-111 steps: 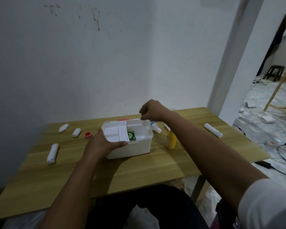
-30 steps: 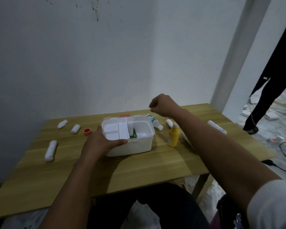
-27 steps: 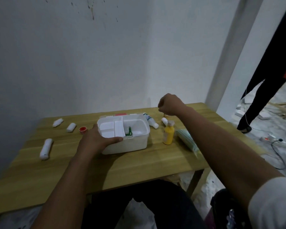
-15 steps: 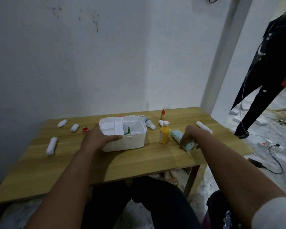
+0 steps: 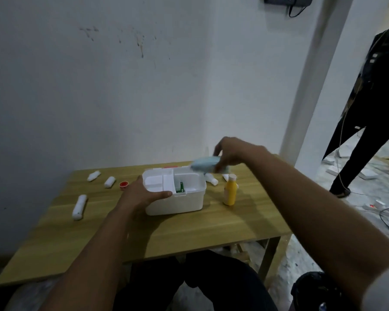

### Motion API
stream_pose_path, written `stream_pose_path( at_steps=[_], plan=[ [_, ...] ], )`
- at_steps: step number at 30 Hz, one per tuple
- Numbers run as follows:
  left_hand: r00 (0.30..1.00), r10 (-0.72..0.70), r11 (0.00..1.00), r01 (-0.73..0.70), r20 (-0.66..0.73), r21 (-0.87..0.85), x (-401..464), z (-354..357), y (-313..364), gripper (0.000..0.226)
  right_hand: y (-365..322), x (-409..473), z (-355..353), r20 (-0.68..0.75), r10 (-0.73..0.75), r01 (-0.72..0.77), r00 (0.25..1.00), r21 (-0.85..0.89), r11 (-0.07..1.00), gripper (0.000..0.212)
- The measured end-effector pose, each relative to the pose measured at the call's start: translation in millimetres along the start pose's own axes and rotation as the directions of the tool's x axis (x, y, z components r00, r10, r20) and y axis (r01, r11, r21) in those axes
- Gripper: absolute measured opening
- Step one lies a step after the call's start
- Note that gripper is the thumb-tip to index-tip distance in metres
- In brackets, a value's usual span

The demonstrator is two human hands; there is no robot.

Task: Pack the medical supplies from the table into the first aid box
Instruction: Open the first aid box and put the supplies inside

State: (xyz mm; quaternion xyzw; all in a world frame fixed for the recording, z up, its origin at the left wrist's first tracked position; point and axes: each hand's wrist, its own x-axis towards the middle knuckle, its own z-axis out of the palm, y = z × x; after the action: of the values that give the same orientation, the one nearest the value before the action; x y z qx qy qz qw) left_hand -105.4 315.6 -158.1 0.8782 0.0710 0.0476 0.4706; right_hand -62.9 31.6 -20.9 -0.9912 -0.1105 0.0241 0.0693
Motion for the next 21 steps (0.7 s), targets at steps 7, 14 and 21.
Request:
stream_pose_path(
  at_steps=[7, 14, 21],
  plan=[
    [0.999, 0.007, 0.999, -0.008, 0.034, 0.035, 8, -1, -5, 0.112, -58, 46, 54, 0.194, -0.094, 0.122, 0.977, -0.141, 0.982, 0.052],
    [1.000, 0.010, 0.997, -0.012, 0.025, 0.072, 13, 3, -8, 0.108, -54, 60, 51, 0.335, -0.100, 0.092, 0.937, 0.038, 0.995, 0.043],
    [1.000, 0.007, 0.997, -0.009, 0.024, 0.082, 16, 3, -9, 0.108, -55, 66, 51, 0.410, -0.113, 0.115, 0.905, 0.019, 0.993, 0.039]
  ],
)
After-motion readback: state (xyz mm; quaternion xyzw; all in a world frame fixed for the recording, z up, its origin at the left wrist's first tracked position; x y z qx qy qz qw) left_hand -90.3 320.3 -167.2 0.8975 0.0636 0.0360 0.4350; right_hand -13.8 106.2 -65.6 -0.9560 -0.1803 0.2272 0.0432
